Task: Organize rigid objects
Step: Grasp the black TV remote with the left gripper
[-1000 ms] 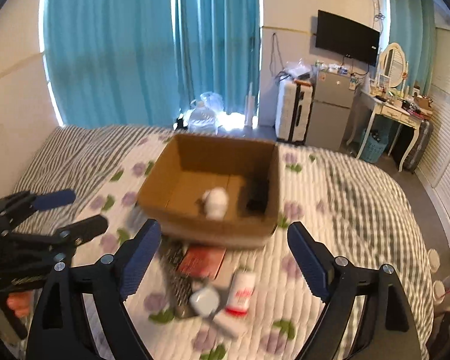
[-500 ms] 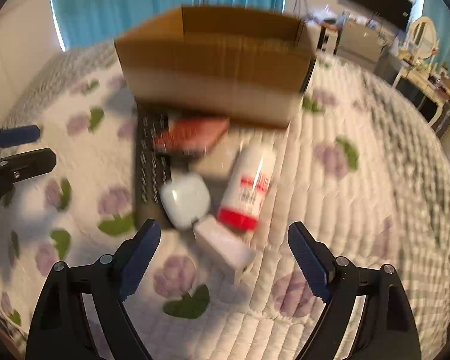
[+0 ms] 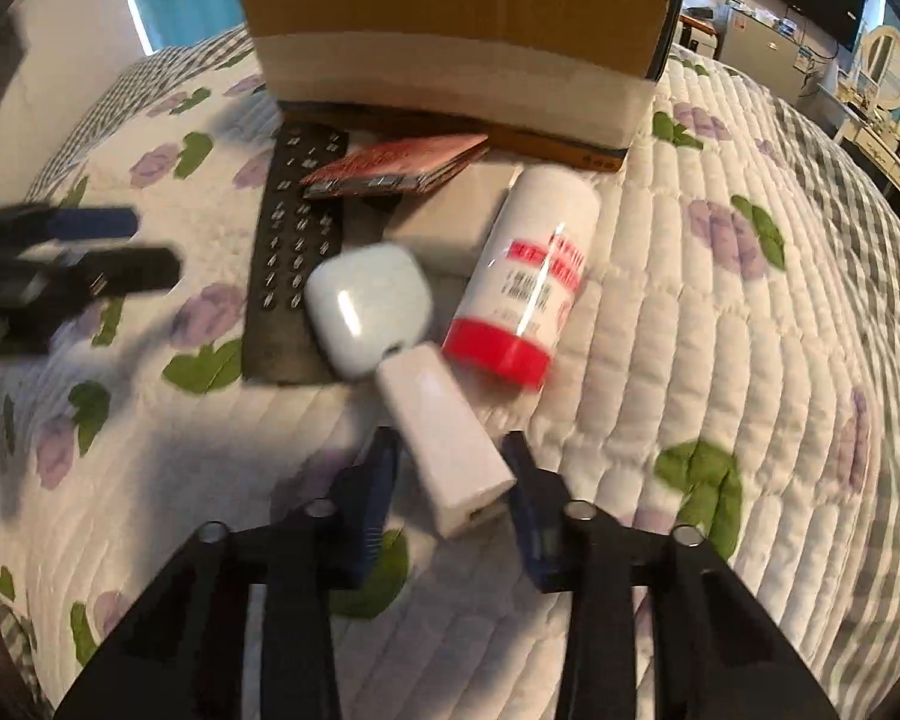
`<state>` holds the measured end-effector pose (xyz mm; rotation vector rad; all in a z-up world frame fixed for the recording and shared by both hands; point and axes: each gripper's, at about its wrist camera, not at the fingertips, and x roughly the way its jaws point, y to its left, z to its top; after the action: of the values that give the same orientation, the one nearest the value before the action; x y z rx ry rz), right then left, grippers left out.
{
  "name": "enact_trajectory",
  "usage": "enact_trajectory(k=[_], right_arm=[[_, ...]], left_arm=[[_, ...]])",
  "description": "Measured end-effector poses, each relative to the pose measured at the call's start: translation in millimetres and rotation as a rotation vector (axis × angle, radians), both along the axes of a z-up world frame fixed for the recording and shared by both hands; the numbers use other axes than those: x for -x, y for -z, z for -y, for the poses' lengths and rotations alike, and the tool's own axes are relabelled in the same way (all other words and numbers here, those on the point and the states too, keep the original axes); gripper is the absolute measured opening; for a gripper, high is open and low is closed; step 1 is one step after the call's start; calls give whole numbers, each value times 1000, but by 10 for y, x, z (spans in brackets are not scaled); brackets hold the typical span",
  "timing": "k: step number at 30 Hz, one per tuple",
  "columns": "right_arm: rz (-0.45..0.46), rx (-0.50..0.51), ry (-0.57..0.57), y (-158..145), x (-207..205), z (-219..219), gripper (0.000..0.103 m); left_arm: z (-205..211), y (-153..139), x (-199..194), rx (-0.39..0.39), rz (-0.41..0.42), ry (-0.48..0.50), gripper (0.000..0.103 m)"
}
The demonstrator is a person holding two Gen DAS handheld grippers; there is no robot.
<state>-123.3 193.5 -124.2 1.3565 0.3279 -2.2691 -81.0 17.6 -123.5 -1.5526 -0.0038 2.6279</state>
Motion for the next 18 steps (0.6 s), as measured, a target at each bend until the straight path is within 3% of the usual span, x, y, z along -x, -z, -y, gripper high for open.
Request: enact_trajectory(k=[6, 12, 18], right_arm=[[-2, 65, 1, -46, -213, 0, 23], [-192, 61, 0, -409, -369, 44, 22], [-232, 34, 43, -521, -167, -11, 22]], left_arm=[[-53, 65, 161, -17, 17, -2, 77], [-161, 54, 267, -31, -5, 31, 77], [-254, 265, 508, -59, 44, 41, 75]])
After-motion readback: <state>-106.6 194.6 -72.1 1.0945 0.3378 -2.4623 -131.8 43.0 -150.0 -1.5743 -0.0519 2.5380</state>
